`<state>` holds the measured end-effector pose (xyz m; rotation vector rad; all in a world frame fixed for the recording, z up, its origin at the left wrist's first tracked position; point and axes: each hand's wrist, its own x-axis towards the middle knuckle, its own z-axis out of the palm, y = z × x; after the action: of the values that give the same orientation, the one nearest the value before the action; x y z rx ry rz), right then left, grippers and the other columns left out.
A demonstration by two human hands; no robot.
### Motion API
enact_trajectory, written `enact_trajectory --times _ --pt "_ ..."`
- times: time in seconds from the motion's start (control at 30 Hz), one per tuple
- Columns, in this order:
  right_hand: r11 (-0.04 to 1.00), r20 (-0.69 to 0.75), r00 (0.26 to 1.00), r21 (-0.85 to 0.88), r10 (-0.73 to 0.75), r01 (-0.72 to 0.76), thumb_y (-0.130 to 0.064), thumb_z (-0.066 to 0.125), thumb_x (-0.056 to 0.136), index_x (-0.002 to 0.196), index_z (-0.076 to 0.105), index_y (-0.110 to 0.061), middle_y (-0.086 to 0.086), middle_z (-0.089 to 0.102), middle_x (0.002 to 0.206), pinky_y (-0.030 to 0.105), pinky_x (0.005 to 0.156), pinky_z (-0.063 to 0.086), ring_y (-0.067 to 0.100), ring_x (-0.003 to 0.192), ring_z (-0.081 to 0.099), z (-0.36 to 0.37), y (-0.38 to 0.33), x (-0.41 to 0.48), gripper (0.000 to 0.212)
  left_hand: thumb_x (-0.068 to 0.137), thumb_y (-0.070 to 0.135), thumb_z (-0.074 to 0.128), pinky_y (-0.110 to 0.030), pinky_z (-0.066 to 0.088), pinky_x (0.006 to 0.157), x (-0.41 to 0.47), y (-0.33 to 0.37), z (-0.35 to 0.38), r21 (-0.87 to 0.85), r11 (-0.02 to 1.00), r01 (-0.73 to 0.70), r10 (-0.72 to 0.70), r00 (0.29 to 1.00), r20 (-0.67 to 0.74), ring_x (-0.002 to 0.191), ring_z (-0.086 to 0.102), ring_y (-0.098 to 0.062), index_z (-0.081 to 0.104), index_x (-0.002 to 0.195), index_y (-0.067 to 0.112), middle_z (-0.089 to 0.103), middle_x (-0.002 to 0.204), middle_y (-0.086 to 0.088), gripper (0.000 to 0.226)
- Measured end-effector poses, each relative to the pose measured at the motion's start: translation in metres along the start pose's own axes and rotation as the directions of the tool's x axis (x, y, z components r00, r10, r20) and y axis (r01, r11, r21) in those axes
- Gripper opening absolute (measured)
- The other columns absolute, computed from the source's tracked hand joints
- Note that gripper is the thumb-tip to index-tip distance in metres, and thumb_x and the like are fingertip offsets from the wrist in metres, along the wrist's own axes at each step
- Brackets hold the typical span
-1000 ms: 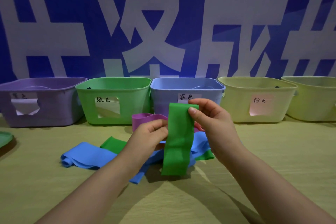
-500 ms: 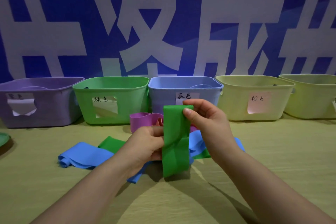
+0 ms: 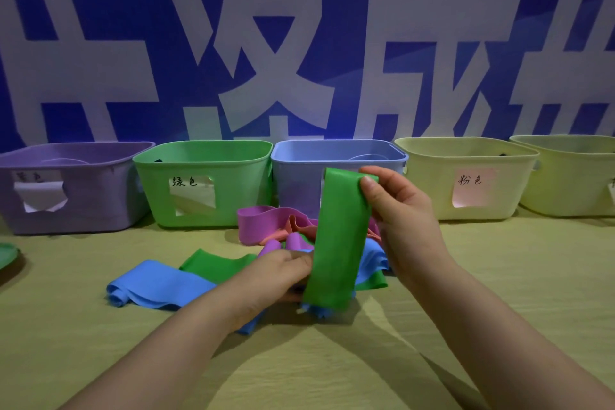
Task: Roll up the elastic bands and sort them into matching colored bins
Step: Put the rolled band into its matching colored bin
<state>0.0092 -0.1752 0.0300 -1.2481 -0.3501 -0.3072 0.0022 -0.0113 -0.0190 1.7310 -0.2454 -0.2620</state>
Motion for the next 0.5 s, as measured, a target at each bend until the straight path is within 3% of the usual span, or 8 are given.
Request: enact_trajectory --times 0.07,0.17,0.27,0.33,0.37,0.43,0.5 --pt "1.0 -0.007 1.0 -0.012 -0.001 0.001 -0.007 0.057 0.087 0.086 0.065 -0.02 0.002 0.067 0.078 0.039 0.065 0.051 0.015 0.068 0.063 0.0 0.0 0.0 0.016 0.087 0.035 0.053 -0.037 0.045 0.095 0.003 -0.005 -0.001 0.041 0.999 -0.004 0.004 1.0 0.0 0.096 0.064 -0.02 0.073 0.09 0.014 0.072 0.095 -0.007 0.029" --pt "0.999 -0.009 1.0 -0.033 -0.013 0.012 -0.007 0.058 0.087 0.085 0.065 -0.021 -0.002 0.068 0.075 0.036 0.06 0.052 0.016 0.065 0.063 0.001 0.0 -0.001 0.016 0.09 0.019 0.053 -0.03 0.052 0.073 0.004 0.001 0.0 -0.17 0.985 -0.017 0.011 0.999 -0.036 0.084 0.063 -0.023 0.064 0.104 0.008 0.069 0.097 -0.011 0.021" --pt "0.997 0.014 1.0 -0.066 -0.025 0.026 -0.008 0.06 0.086 0.083 0.065 -0.022 -0.005 0.066 0.068 0.035 0.059 0.049 0.02 0.065 0.059 0.002 -0.001 -0.004 0.015 0.087 0.014 0.054 -0.028 0.049 0.066 0.004 0.012 -0.004 -0.338 0.929 -0.15 0.078 0.973 -0.217 0.071 0.062 -0.017 0.061 0.085 0.01 0.069 0.078 -0.005 0.009" --pt "0.995 0.034 0.999 -0.093 -0.02 0.023 -0.007 0.06 0.085 0.084 0.066 -0.021 -0.005 0.065 0.067 0.032 0.059 0.046 0.02 0.069 0.057 0.004 0.0 -0.005 0.014 0.091 0.012 0.05 -0.028 0.047 0.073 0.001 0.02 -0.007 -0.235 0.923 -0.306 0.2 0.899 -0.389 0.078 0.064 -0.016 0.06 0.074 0.018 0.069 0.075 0.0 0.021" --pt "0.994 0.046 0.999 -0.107 -0.013 0.018 -0.007 0.06 0.085 0.085 0.065 -0.02 -0.006 0.064 0.067 0.03 0.057 0.045 0.018 0.069 0.056 0.005 0.001 -0.006 0.014 0.091 0.015 0.052 -0.028 0.048 0.078 -0.002 0.021 -0.006 -0.123 0.912 -0.39 0.31 0.856 -0.414 0.086 0.064 -0.017 0.061 0.077 0.022 0.069 0.081 0.001 0.018" --pt "0.993 0.086 0.996 -0.115 0.01 0.0 -0.005 0.06 0.085 0.086 0.065 -0.017 -0.007 0.065 0.068 0.024 0.055 0.046 0.011 0.067 0.058 0.008 0.004 -0.008 0.013 0.083 0.026 0.055 -0.025 0.051 0.084 -0.01 0.028 -0.001 -0.036 0.864 -0.503 0.453 0.805 -0.383 0.097 0.063 -0.015 0.058 0.097 0.028 0.067 0.098 0.0 0.014" --pt "0.994 0.134 0.99 -0.101 0.041 -0.028 -0.003 0.059 0.085 0.085 0.065 -0.015 -0.008 0.067 0.066 0.017 0.054 0.048 0.004 0.062 0.06 0.011 0.005 -0.01 0.013 0.071 0.03 0.058 -0.02 0.051 0.083 -0.015 0.029 0.003 -0.02 0.82 -0.572 0.531 0.773 -0.347 0.1 0.062 -0.009 0.05 0.11 0.032 0.063 0.109 0.0 0.04"
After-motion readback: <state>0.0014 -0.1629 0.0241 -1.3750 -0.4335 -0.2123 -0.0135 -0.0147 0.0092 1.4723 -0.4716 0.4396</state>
